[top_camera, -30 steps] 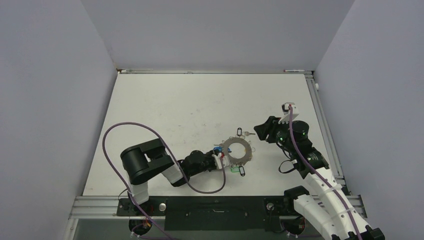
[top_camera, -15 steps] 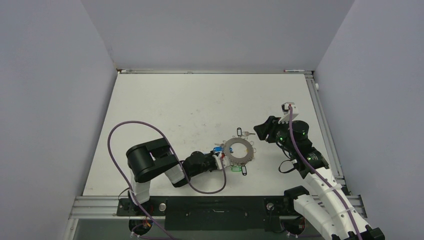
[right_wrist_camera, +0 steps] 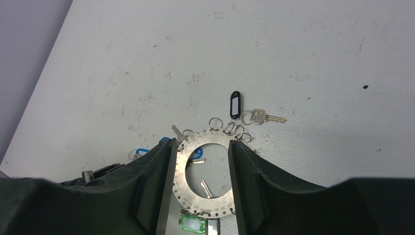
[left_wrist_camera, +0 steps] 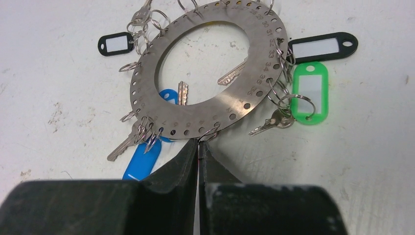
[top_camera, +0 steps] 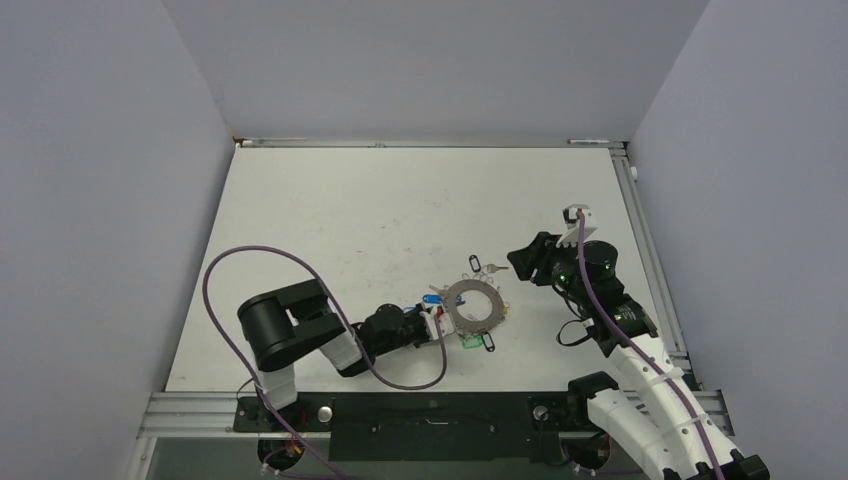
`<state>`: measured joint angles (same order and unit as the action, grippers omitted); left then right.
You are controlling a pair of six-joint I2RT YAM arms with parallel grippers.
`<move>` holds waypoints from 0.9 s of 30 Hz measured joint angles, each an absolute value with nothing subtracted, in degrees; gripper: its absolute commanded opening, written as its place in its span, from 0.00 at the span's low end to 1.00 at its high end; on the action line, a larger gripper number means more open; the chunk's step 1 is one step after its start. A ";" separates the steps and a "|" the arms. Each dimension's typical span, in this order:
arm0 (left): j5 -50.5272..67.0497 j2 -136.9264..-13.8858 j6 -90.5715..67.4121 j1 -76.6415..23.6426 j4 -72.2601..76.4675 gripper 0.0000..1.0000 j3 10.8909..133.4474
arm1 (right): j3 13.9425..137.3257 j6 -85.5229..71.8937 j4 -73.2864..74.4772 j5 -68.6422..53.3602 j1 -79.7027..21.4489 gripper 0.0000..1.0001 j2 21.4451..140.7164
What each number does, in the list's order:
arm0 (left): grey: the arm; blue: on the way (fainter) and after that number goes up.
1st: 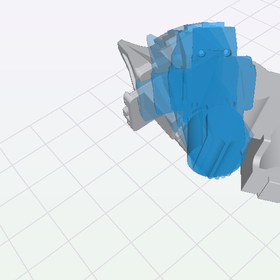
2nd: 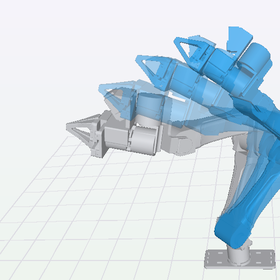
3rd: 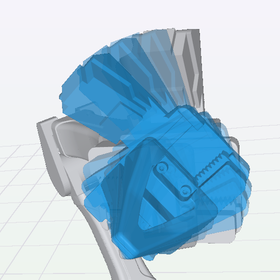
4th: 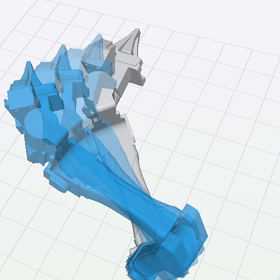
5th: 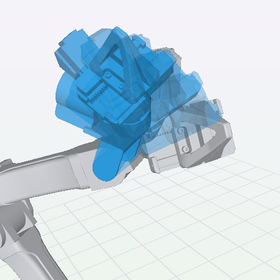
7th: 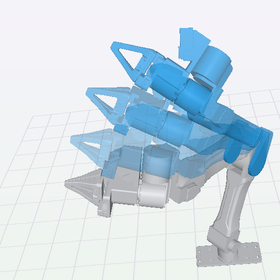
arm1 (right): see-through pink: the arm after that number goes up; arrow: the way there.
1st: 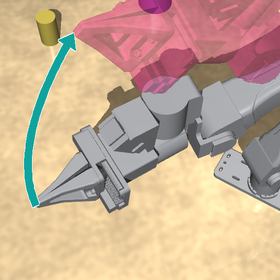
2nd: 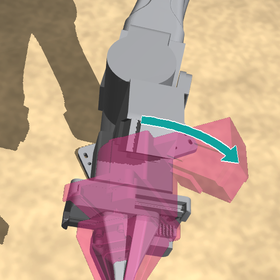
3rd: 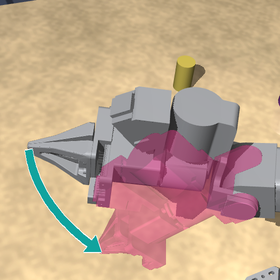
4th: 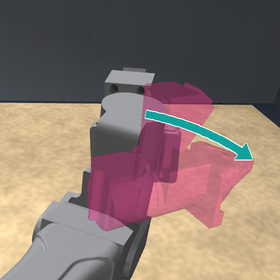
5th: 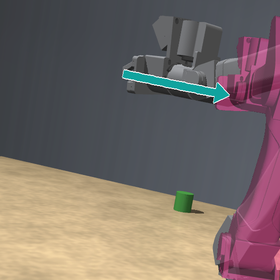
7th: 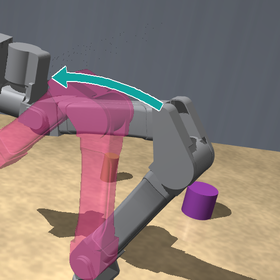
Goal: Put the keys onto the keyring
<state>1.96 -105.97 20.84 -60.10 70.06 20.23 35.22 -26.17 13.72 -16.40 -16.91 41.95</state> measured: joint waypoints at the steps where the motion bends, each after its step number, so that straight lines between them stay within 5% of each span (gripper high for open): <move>1: 2.00 -104.92 20.34 -60.10 68.66 0.00 20.18 | 35.24 -26.17 13.72 -16.40 -16.91 0.44 41.95; 27: -4.29 -85.03 15.14 -60.29 42.06 0.00 20.75 | 31.81 -26.85 8.14 -23.14 -17.37 0.48 41.95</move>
<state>-4.29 -85.03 15.14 -60.29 42.06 20.75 31.81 -26.85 8.14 -23.14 -17.37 41.95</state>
